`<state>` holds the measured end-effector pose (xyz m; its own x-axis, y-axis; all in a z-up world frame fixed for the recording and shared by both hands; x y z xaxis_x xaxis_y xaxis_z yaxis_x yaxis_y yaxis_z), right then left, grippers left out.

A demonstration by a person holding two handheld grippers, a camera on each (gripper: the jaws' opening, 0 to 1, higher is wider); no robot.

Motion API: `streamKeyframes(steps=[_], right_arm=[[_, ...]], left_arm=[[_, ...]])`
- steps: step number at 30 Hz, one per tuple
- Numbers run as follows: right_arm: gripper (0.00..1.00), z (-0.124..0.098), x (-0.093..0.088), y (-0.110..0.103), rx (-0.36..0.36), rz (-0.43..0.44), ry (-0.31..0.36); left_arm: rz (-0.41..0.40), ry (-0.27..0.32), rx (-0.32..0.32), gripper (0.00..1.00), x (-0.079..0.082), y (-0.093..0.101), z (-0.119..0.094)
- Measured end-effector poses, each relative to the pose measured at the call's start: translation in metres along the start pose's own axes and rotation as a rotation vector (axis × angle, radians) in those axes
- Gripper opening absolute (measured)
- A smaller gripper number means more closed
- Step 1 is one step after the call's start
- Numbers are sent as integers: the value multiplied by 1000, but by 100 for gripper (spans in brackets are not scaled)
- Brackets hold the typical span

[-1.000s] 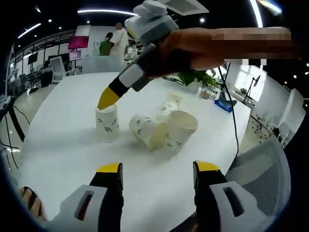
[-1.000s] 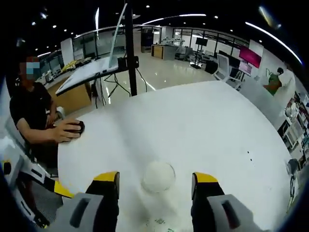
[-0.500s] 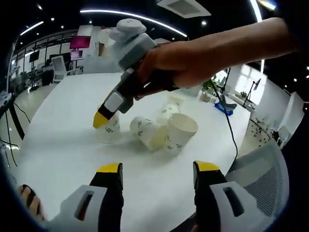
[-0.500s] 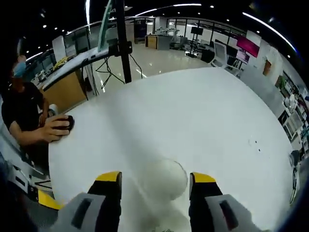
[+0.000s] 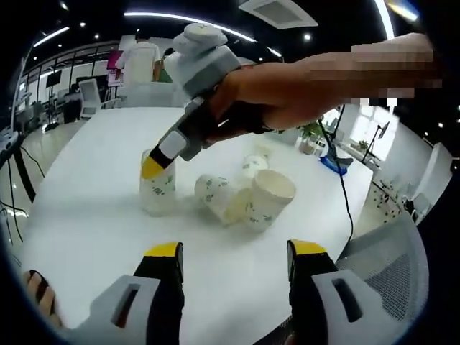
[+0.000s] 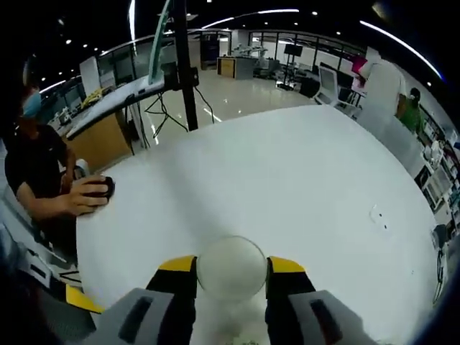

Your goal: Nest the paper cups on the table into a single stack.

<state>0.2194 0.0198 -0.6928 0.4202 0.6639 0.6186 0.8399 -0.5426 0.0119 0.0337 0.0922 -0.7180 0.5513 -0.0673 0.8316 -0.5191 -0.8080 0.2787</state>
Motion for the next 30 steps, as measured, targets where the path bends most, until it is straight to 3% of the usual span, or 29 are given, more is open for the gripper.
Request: streamKeyframes(steps=[6, 11, 16, 24, 30], right_arm=[[36, -24, -1, -3, 45, 1, 51], [36, -36, 1, -9, 79, -58, 80], [36, -51, 2, -8, 115, -35, 115], [36, -76, -2, -12, 145, -22, 147], [36, -82, -5, -13, 157, -17, 157]], left_arm=[[-44, 18, 15, 56, 2, -5, -1], [-100, 44, 30, 56, 2, -13, -2], [-136, 60, 40, 56, 3, -16, -4], [-139, 72, 45, 55, 3, -18, -2], [-128, 70, 36, 55, 4, -19, 1]])
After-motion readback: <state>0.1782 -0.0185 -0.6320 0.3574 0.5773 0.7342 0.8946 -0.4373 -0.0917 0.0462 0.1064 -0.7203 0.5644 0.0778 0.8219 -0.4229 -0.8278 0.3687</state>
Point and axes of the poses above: the point that each gripper's makers call its tool centre point, and the gripper's own axes: z roughly forward along the fingers, y roughly to its right, x roughly out of its top, the point moved 10 cm from there along -z, roughly backward along the fingers
